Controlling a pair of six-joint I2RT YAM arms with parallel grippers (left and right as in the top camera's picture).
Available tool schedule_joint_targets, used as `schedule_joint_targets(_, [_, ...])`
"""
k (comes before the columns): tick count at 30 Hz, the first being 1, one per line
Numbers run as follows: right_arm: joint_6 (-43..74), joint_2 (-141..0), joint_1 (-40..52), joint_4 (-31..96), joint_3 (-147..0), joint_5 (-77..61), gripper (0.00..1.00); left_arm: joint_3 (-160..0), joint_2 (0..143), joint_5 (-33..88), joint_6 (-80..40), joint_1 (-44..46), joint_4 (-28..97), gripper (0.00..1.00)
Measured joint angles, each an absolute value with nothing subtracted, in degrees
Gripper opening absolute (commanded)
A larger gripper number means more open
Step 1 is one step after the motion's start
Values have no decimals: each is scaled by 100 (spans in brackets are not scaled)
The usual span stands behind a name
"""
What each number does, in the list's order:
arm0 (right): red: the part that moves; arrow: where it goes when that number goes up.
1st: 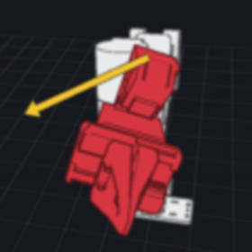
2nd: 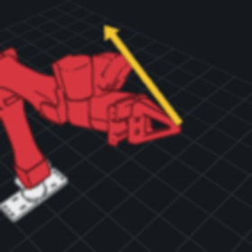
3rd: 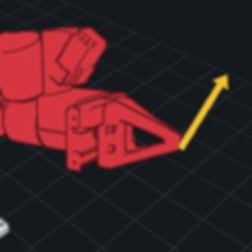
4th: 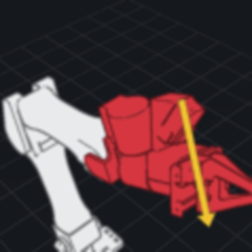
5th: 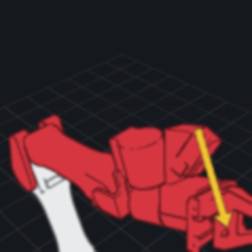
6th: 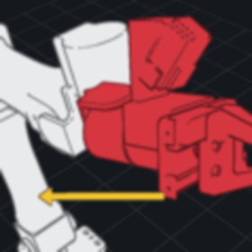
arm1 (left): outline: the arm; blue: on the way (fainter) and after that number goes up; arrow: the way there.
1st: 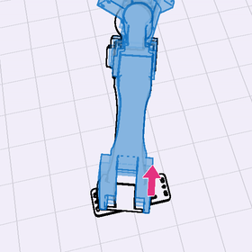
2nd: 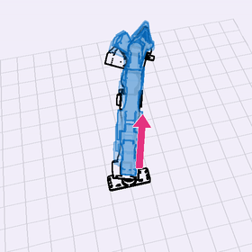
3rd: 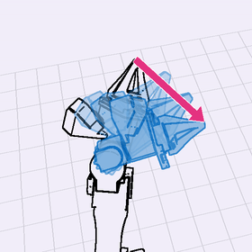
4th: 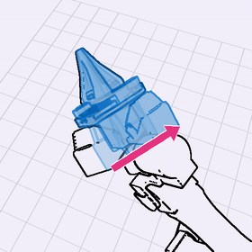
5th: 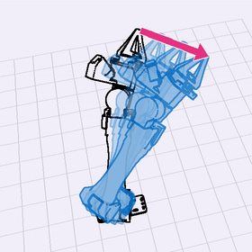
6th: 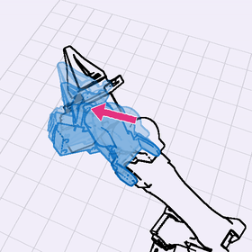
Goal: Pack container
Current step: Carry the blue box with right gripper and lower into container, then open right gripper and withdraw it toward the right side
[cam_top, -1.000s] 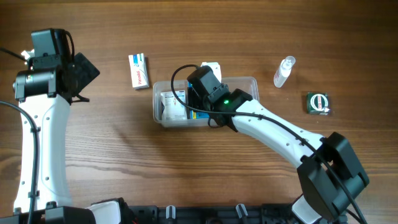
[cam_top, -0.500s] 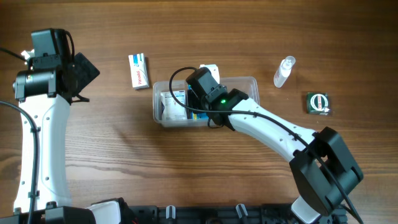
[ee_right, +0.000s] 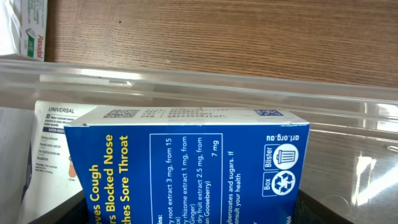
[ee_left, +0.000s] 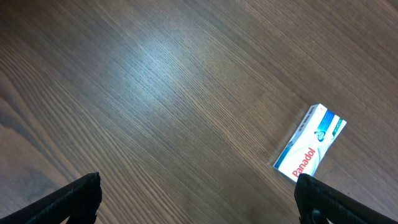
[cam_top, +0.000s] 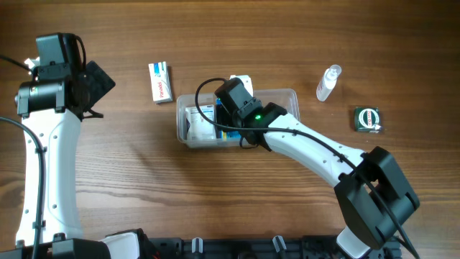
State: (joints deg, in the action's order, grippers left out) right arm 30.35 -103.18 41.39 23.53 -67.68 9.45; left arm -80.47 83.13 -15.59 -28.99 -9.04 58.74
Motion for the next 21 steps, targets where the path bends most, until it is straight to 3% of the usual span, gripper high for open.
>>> schedule_joint_targets(8, [3017,-10318,4139,2353,-6768,926,86,-8049,8313,-1559,-2899,-904,5874,100])
schedule_joint_targets(14, [3011,-10318,4139,2353,-6768,904,87,-8047,8313,-1559,-2899,-904,5874,100])
schedule_joint_targets(17, [2967,-10318,4139,2353,-6768,904,81,-8047,8313,-1559,-2899,-904,5874,100])
schedule_joint_targets(21, [2755,-10318,4108,2368,-6768,904,59,-8047,8313,-1559,-2899,-904,5874,100])
